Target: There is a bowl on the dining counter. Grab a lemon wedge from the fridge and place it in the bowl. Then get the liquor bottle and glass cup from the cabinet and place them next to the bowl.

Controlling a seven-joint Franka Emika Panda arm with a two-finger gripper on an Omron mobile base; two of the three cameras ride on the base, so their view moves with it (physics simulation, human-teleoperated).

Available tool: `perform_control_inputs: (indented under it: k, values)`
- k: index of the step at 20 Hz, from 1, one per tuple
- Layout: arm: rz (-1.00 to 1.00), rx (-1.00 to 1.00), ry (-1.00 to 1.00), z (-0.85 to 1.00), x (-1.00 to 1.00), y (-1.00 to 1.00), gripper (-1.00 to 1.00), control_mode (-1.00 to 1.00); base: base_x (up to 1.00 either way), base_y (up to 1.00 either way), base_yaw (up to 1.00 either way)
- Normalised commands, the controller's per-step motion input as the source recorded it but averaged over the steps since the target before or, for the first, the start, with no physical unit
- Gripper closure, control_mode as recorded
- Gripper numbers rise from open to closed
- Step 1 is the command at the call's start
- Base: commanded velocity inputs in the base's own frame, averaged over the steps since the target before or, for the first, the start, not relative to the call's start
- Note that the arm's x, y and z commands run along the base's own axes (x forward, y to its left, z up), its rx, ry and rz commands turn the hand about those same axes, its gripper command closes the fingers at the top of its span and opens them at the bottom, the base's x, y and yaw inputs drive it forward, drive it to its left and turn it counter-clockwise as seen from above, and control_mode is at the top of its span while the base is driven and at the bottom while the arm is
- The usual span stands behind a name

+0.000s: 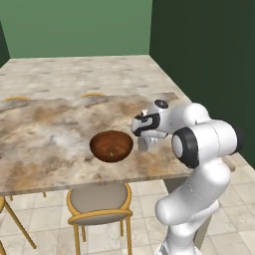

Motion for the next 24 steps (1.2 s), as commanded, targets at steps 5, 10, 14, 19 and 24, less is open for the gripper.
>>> perform_control_inputs:
  k: [5, 10, 14, 19, 24]
  values:
    - [0.00, 0.00, -0.21, 0.29, -0.09, 0.00, -1.00, -1.00, 0.00, 0.00, 0.00]
    - [0.00, 0.03, -0.30, 0.91, -0.41, 0.00, -1.00, -1.00, 0.00, 0.00, 0.00]
    - [0.00, 0.04, -0.25, 1.00, -0.51, 0.00, -1.00, -1.00, 0.00, 0.00, 0.00]
    - [-0.01, 0.01, -0.06, 1.00, -0.55, 0.08, -1.00, -1.00, 0.00, 0.00, 0.00]
    - [-0.16, 0.07, 0.09, 1.00, -0.29, 0.37, -1.00, -1.00, 0.00, 0.00, 0.00]
